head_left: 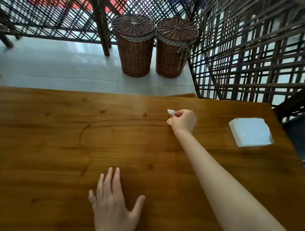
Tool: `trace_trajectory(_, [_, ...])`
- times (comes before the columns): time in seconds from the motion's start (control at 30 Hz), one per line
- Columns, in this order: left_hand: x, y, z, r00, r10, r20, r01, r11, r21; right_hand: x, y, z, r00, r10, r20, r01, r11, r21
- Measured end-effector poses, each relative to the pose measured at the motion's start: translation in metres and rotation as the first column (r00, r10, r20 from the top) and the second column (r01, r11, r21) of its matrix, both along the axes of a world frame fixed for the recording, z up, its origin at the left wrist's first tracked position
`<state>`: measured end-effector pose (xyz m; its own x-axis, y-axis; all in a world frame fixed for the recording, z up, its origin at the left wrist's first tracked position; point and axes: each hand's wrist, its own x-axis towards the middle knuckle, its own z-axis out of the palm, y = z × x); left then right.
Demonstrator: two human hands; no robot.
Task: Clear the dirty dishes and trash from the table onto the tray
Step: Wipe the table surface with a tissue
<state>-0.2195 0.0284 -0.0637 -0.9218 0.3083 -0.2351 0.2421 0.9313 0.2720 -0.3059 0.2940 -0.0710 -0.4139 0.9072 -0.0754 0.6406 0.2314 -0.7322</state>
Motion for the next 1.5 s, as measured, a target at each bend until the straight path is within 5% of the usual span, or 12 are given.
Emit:
trace_trajectory(0.23, [-0.022, -0.024, 0.000, 1.000, 0.024, 0.013, -0.024, 0.998, 0.052, -0.019, -0.017, -0.001, 0.995, -0.079, 0.059, 0.077, 0.996, 0.033])
trace_trajectory(0.53, [-0.026, -0.044, -0.003, 0.998, 0.052, 0.043, -0.056, 0.993, 0.102, -0.071, -0.087, 0.001, 0.865, 0.480, 0.149, -0.492, 0.869, 0.059])
trace_trajectory(0.97, [-0.009, -0.061, 0.005, 0.989, 0.145, 0.034, -0.147, 0.987, 0.072, -0.050, -0.117, 0.004, 0.731, 0.616, 0.294, -0.667, 0.735, 0.119])
trace_trajectory(1.27, [0.009, -0.089, 0.009, 0.974, 0.219, -0.052, -0.218, 0.975, 0.033, -0.032, -0.140, 0.002, 0.719, 0.641, 0.270, -0.685, 0.719, 0.116])
trace_trajectory(1.5, [-0.026, -0.099, 0.010, 0.989, 0.140, -0.050, -0.138, 0.989, 0.056, -0.030, -0.169, -0.009, 0.878, 0.440, 0.188, -0.469, 0.869, 0.159])
